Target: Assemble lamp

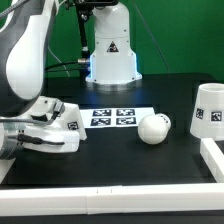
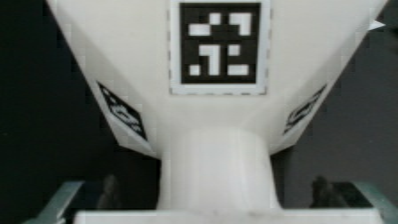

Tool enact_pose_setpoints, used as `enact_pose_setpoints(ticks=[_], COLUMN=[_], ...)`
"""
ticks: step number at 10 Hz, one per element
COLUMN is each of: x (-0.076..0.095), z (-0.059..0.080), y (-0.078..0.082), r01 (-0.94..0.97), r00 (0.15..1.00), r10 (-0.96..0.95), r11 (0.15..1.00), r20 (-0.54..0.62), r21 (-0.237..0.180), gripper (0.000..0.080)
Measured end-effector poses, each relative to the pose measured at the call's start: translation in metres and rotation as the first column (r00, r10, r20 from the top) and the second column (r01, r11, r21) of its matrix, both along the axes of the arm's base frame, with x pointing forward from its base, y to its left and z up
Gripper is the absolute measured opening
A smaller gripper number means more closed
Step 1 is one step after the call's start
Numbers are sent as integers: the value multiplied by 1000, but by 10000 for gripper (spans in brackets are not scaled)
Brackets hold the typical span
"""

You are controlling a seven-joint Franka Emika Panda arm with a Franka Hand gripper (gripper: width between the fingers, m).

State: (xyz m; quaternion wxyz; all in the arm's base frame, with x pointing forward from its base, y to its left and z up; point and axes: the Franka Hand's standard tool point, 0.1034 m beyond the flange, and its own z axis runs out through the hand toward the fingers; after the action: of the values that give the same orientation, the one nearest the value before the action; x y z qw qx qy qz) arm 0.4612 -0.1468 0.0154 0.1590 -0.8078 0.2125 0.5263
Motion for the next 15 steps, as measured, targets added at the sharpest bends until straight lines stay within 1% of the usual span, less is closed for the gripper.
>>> enact_pose_setpoints(ticks=[1, 3, 5, 6, 7, 10, 11, 12, 13, 14, 15], x=[2, 21, 41, 46, 57, 69, 88, 110, 123, 138, 140], z=[2, 28, 58, 60, 56, 59, 76, 95, 107, 114, 115], y=[3, 23, 41, 45, 45, 47, 61, 80, 97, 111, 116], r01=[-6, -49, -80, -99, -99, -62, -81, -81, -72, -59, -41], r00=[1000, 997, 992, 988, 975, 916, 867, 786, 707, 607, 557], r10=[6, 49, 79, 100, 107, 116, 163, 205, 243, 287, 303], r11=[1000, 999, 997, 995, 994, 987, 979, 969, 959, 946, 940], r20=[4, 58, 95, 119, 197, 385, 471, 583, 664, 741, 773], r21=[2, 11, 4, -15, -48, -150, -189, -232, -274, -318, -338], gripper=[528, 528, 530, 530, 530, 530, 530, 530, 530, 530, 530])
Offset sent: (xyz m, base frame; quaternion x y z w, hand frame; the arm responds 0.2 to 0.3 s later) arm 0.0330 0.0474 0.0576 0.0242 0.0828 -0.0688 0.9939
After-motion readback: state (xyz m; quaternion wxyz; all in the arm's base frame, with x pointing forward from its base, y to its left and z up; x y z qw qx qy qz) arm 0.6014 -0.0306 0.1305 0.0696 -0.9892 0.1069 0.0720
